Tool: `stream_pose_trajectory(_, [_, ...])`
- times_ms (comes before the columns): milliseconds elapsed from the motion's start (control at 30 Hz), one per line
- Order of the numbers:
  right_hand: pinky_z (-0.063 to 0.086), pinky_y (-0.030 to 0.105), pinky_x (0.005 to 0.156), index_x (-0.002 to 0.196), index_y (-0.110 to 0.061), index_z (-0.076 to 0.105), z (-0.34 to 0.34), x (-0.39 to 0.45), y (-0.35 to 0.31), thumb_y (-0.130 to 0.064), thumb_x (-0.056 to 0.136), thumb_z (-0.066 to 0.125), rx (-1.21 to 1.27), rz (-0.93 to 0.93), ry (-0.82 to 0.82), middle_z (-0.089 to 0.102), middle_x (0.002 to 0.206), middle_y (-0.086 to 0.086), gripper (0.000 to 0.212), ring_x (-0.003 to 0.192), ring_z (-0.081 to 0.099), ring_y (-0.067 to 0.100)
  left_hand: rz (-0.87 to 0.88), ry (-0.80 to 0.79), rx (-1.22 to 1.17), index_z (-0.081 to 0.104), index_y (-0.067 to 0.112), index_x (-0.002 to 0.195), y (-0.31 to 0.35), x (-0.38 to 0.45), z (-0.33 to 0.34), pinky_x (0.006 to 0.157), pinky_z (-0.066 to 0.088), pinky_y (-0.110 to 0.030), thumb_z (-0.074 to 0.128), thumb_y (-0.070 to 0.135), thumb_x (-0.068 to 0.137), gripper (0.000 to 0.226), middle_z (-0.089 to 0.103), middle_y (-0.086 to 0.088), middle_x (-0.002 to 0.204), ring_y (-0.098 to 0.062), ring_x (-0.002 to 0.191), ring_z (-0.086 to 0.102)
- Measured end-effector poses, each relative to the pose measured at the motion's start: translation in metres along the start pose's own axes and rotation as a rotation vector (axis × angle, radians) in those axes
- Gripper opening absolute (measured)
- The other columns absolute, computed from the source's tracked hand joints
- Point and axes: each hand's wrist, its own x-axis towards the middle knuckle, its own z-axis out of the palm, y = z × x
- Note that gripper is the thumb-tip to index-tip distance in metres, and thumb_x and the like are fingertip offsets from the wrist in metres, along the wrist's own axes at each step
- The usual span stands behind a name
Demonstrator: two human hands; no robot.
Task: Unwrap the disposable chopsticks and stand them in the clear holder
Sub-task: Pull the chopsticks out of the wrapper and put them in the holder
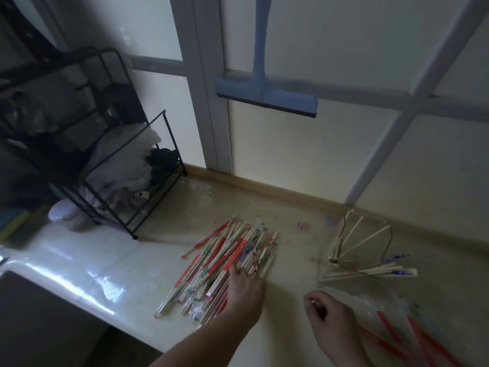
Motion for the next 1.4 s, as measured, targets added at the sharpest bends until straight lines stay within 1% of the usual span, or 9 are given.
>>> stream_pose_trajectory(100, [0.044, 0.019, 0.056, 0.063, -0.046, 0.059, 0.001, 0.007, -0.008, -0.017, 0.076, 0.076, -0.047, -0.015, -0.06, 0.064, 0.063, -0.016, 0.036, 0.056, 0.06, 0.004, 0.039, -0.016, 0.046, 0.065, 0.017, 0.104, -0.001, 0.005, -0.006, 0.099, 0.028, -0.049, 0.059, 0.025, 0.089, 0.018, 0.069, -0.007, 0.097, -0.026, 0.094, 0.061])
stream_pose_trajectory(200, [0.047, 0.023, 0.059, 0.068, -0.041, 0.06, -0.002, 0.009, -0.015, -0.021, 0.079, 0.073, -0.07, -0.016, -0.148, 0.064, 0.07, -0.023, 0.026, 0.057, 0.059, 0.004, -0.009, 0.011, -0.202, 0.065, 0.018, 0.098, -0.006, -0.001, -0.009, 0.093, 0.037, -0.041, 0.053, 0.025, 0.09, 0.016, 0.069, -0.006, 0.095, -0.025, 0.09, 0.063])
stream_pose_trajectory(300, [0.045, 0.012, 0.06, 0.069, -0.041, 0.061, 0.0, 0.002, -0.022, -0.026, 0.084, 0.071, -0.01, 0.065, -0.29, 0.066, 0.068, -0.026, 0.024, 0.061, 0.061, -0.006, -0.108, 0.155, -0.876, 0.059, 0.022, 0.074, -0.011, -0.017, -0.015, 0.062, 0.041, -0.025, 0.054, 0.023, 0.087, 0.015, 0.06, 0.007, 0.068, -0.01, 0.062, 0.055])
stream_pose_trajectory(400, [0.048, 0.013, 0.062, 0.074, -0.035, 0.07, 0.005, -0.014, -0.034, -0.026, 0.09, 0.066, 0.155, 0.189, -0.431, 0.074, 0.074, -0.008, 0.019, 0.063, 0.065, -0.001, -0.15, 0.165, -1.622, 0.056, 0.02, 0.063, -0.008, -0.036, -0.026, 0.054, 0.036, -0.019, 0.059, 0.007, 0.091, 0.031, 0.051, 0.012, 0.051, -0.001, 0.05, 0.044])
stream_pose_trajectory(600, [0.04, 0.026, 0.049, 0.093, -0.004, 0.066, -0.023, -0.035, -0.052, -0.01, 0.097, 0.055, 0.535, 0.342, -0.455, 0.07, 0.066, 0.012, 0.014, 0.056, 0.066, 0.026, -0.115, 0.097, -1.94, 0.067, 0.013, 0.083, -0.002, -0.043, -0.043, 0.066, 0.048, -0.026, 0.061, 0.011, 0.094, 0.012, 0.066, -0.003, 0.075, -0.017, 0.073, 0.063])
stream_pose_trajectory(733, [0.044, 0.025, 0.052, 0.096, 0.001, 0.065, -0.051, -0.042, -0.057, -0.014, 0.096, 0.057, 0.579, 0.366, -0.551, 0.071, 0.073, 0.017, 0.018, 0.056, 0.061, 0.024, -0.051, 0.156, -2.273, 0.06, 0.004, 0.116, -0.01, -0.033, -0.093, 0.073, 0.055, -0.035, 0.05, 0.022, 0.101, 0.025, 0.073, -0.013, 0.106, -0.026, 0.089, 0.071])
stream_pose_trajectory(833, [0.048, 0.025, 0.058, 0.099, -0.001, 0.065, -0.07, -0.046, -0.057, -0.02, 0.095, 0.057, 0.581, 0.357, -0.592, 0.073, 0.08, 0.019, 0.02, 0.064, 0.064, 0.026, -0.119, 0.26, -2.338, 0.063, 0.001, 0.103, -0.012, -0.028, -0.127, 0.067, 0.056, -0.032, 0.05, 0.012, 0.1, 0.017, 0.074, -0.017, 0.093, -0.023, 0.074, 0.071])
stream_pose_trajectory(1033, [0.052, 0.033, 0.059, 0.089, 0.009, 0.065, -0.091, -0.055, -0.044, -0.006, 0.094, 0.054, 0.692, 0.371, -0.443, 0.069, 0.074, 0.028, 0.019, 0.064, 0.066, 0.038, -0.136, 0.302, -2.316, 0.065, 0.002, 0.1, 0.003, -0.034, -0.148, 0.068, 0.058, -0.029, 0.054, 0.012, 0.099, 0.015, 0.075, -0.015, 0.094, -0.022, 0.081, 0.073])
stream_pose_trajectory(1400, [0.051, 0.03, 0.049, 0.087, 0.014, 0.064, -0.103, -0.066, -0.037, -0.001, 0.093, 0.053, 0.742, 0.323, -0.369, 0.063, 0.063, 0.029, 0.019, 0.051, 0.062, 0.035, -0.082, 0.123, -2.332, 0.069, 0.002, 0.096, 0.029, -0.053, -0.145, 0.067, 0.057, -0.032, 0.058, 0.011, 0.096, 0.014, 0.073, -0.017, 0.09, -0.026, 0.082, 0.072])
